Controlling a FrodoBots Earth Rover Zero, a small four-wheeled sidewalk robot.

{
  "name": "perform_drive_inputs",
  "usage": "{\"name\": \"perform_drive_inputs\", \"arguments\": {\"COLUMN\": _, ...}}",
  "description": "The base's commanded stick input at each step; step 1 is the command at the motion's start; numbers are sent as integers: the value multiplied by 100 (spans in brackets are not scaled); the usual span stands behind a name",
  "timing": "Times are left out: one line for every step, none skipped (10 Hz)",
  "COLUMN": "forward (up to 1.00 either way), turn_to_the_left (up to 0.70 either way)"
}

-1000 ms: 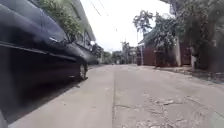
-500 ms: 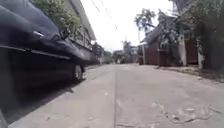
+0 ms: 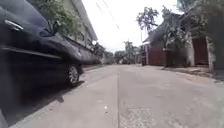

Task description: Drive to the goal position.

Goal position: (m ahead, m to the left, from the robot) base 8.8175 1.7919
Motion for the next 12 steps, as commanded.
{"name": "perform_drive_inputs", "arguments": {"forward": 98, "turn_to_the_left": 0}}
{"name": "perform_drive_inputs", "arguments": {"forward": 98, "turn_to_the_left": 0}}
{"name": "perform_drive_inputs", "arguments": {"forward": 98, "turn_to_the_left": 0}}
{"name": "perform_drive_inputs", "arguments": {"forward": 98, "turn_to_the_left": 0}}
{"name": "perform_drive_inputs", "arguments": {"forward": 98, "turn_to_the_left": 0}}
{"name": "perform_drive_inputs", "arguments": {"forward": 98, "turn_to_the_left": 0}}
{"name": "perform_drive_inputs", "arguments": {"forward": 98, "turn_to_the_left": 0}}
{"name": "perform_drive_inputs", "arguments": {"forward": 98, "turn_to_the_left": 0}}
{"name": "perform_drive_inputs", "arguments": {"forward": 98, "turn_to_the_left": 0}}
{"name": "perform_drive_inputs", "arguments": {"forward": 98, "turn_to_the_left": 0}}
{"name": "perform_drive_inputs", "arguments": {"forward": 98, "turn_to_the_left": 0}}
{"name": "perform_drive_inputs", "arguments": {"forward": 98, "turn_to_the_left": 0}}
